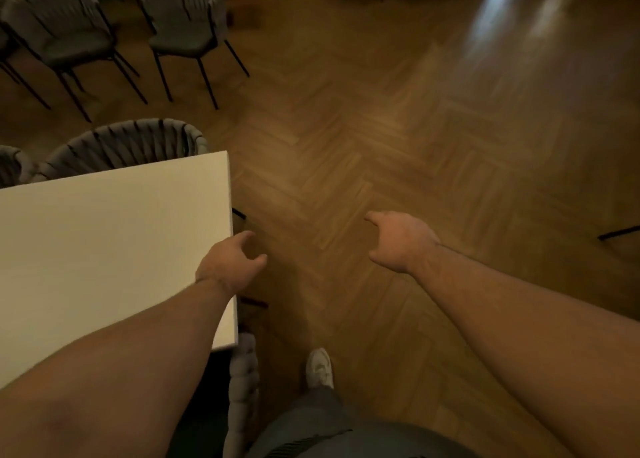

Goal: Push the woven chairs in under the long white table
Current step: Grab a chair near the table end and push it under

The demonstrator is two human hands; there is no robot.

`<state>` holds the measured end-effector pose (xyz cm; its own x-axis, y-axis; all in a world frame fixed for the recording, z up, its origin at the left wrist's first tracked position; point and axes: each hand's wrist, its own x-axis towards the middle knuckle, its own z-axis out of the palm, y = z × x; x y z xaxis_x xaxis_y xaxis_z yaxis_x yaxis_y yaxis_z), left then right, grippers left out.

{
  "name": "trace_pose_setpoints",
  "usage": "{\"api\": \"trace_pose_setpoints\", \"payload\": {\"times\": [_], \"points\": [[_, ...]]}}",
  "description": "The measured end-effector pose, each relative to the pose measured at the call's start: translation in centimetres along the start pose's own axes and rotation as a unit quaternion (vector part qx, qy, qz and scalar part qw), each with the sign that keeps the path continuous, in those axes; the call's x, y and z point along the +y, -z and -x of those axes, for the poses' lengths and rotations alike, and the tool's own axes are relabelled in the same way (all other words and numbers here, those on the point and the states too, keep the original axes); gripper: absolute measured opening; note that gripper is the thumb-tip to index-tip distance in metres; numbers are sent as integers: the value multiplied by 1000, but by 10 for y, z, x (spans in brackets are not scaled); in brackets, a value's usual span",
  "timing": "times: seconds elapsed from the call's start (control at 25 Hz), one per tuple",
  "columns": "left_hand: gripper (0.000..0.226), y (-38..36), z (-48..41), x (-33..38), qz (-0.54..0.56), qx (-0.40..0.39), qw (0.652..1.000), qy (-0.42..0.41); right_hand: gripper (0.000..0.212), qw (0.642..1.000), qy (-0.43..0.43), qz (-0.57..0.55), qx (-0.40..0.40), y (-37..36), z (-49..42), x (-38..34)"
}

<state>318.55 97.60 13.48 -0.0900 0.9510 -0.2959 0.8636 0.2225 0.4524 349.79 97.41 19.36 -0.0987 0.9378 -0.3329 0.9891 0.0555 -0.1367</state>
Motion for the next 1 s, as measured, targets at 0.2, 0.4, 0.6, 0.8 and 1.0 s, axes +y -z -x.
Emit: {"api": "trace_pose_setpoints", "payload": {"times": [0.2, 0.4, 0.6, 0.8, 1.0], "points": [[71, 53, -122, 38, 27, 28, 999, 9, 82, 1000, 5, 0, 8, 61, -126, 8], [64, 80, -230, 74, 42, 55, 997, 38, 81, 998, 54, 45, 8, 107, -248, 30], [69, 80, -327, 104, 44, 67, 990, 119, 83, 987, 134, 93, 9, 154, -396, 60], [70, 98, -395, 139, 83, 109, 969, 208, 85, 967, 214, 141, 0, 212, -525, 62], [68, 118, -444, 127, 113, 132, 942, 287, 85, 945, 291, 149, -26, 244, -627, 2]]}}
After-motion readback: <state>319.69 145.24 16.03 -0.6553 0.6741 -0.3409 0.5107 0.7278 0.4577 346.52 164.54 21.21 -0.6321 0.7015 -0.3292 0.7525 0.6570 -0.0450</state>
